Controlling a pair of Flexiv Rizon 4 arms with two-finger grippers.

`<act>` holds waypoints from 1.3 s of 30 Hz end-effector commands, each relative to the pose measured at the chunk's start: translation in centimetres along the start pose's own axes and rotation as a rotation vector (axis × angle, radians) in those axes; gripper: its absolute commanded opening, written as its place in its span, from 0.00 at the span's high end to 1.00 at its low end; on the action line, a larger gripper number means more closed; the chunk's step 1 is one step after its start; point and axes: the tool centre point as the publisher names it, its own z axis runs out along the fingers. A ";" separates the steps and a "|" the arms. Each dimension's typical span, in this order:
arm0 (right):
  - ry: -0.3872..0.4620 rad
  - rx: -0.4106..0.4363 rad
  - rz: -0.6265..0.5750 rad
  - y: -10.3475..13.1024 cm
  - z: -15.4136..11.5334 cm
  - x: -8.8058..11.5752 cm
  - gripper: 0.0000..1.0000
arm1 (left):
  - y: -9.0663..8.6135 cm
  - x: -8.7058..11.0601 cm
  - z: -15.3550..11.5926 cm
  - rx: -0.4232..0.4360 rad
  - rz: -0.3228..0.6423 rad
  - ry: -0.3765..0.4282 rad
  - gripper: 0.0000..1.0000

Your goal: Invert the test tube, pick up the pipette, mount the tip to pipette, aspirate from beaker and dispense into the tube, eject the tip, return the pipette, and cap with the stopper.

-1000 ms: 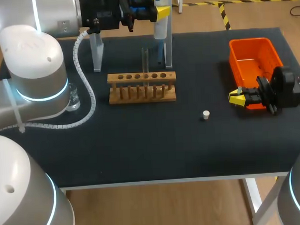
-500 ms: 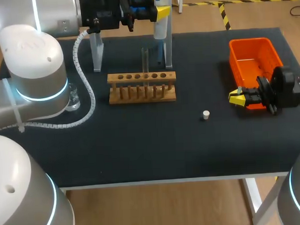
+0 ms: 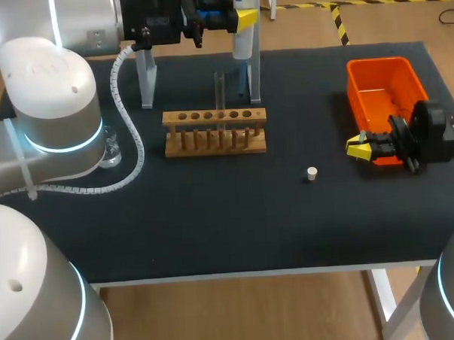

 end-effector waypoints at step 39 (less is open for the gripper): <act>0.031 -0.010 0.005 1.0 5.9 -0.4 1.00 | -0.1 0.0 0.1 -0.003 -0.001 -0.001 1.00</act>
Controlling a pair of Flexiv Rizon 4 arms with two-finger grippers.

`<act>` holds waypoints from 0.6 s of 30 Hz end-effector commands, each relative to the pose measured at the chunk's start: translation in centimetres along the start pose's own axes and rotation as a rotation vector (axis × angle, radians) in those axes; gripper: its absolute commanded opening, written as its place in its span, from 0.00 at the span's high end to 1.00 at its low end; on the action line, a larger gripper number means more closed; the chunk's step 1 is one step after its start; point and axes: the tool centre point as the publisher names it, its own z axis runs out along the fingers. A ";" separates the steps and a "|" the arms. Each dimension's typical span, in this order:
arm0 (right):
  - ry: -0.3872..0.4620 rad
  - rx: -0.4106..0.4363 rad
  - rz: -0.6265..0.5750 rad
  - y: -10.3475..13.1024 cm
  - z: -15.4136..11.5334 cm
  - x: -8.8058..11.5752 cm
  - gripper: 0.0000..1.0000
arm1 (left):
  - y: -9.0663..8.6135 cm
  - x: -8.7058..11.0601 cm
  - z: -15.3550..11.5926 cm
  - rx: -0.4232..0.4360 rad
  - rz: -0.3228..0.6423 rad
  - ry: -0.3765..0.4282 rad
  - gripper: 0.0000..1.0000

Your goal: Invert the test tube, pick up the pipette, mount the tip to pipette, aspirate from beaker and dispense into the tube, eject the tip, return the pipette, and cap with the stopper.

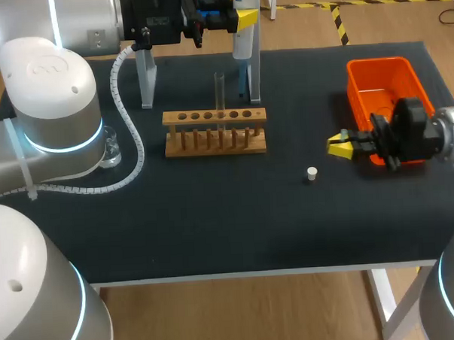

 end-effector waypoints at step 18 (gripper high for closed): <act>0.028 0.011 -0.010 1.3 6.1 0.2 1.00 | -0.1 0.0 0.1 -0.002 -0.001 -0.001 1.00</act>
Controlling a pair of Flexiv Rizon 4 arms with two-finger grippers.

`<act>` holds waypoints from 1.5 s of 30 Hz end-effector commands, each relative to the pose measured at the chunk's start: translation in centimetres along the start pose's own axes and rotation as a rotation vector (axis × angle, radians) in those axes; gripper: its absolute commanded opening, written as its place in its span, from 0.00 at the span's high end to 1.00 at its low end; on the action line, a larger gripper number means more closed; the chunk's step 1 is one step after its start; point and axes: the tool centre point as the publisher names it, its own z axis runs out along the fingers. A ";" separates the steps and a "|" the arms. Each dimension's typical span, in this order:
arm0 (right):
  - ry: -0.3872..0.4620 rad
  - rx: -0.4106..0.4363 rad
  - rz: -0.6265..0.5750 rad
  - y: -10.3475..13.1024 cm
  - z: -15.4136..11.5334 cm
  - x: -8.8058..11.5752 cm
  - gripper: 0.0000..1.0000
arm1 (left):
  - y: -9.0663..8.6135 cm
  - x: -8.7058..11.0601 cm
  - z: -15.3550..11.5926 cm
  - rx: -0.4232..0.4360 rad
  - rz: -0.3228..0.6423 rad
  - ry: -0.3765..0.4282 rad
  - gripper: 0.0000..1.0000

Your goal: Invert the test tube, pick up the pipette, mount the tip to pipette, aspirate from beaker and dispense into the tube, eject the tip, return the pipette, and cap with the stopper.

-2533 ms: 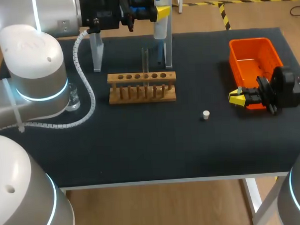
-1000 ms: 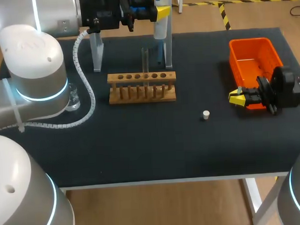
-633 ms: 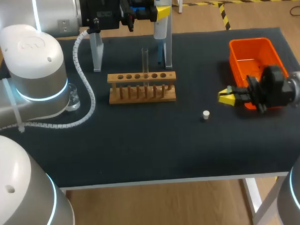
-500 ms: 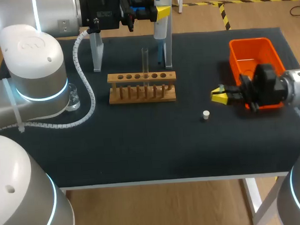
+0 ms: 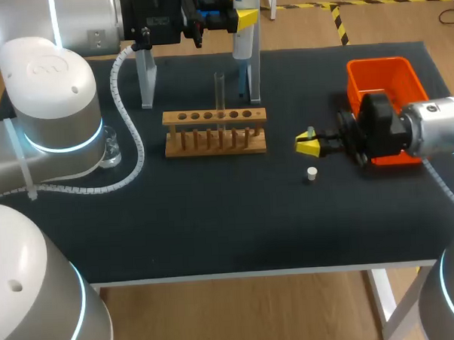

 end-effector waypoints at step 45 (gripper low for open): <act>0.002 0.030 -0.016 -0.2 1.0 -0.1 1.00 | -0.4 0.9 0.3 0.033 -0.015 0.060 1.00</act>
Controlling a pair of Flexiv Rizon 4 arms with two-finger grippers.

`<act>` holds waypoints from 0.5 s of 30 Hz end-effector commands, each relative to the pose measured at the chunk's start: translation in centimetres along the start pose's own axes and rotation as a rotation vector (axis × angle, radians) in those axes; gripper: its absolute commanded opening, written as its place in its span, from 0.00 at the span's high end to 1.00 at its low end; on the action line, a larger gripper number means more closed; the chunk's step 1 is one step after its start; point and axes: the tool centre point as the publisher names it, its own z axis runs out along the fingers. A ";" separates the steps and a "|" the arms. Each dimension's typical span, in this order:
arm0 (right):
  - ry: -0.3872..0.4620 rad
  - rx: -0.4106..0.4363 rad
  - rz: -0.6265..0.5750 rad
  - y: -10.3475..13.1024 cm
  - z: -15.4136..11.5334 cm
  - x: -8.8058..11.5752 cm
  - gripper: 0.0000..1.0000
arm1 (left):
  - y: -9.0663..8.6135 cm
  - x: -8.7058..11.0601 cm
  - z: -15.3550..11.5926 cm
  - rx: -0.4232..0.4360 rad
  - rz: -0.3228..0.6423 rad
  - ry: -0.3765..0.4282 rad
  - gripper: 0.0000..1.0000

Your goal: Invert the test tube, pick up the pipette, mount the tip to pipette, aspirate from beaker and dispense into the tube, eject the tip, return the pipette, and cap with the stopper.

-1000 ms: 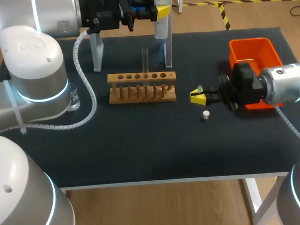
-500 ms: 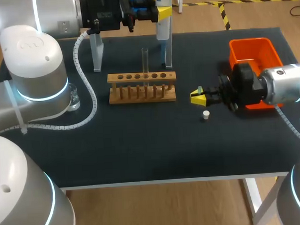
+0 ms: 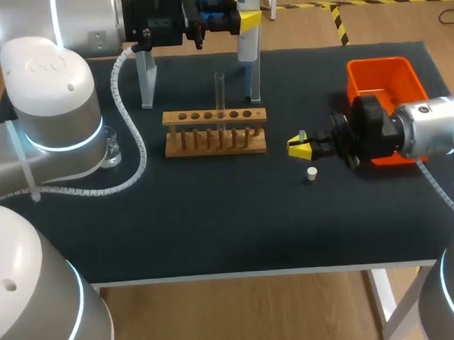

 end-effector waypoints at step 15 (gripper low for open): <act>-0.017 0.029 -0.016 0.2 0.8 -3.0 1.00 | 0.0 -0.2 0.0 0.000 0.000 0.004 1.00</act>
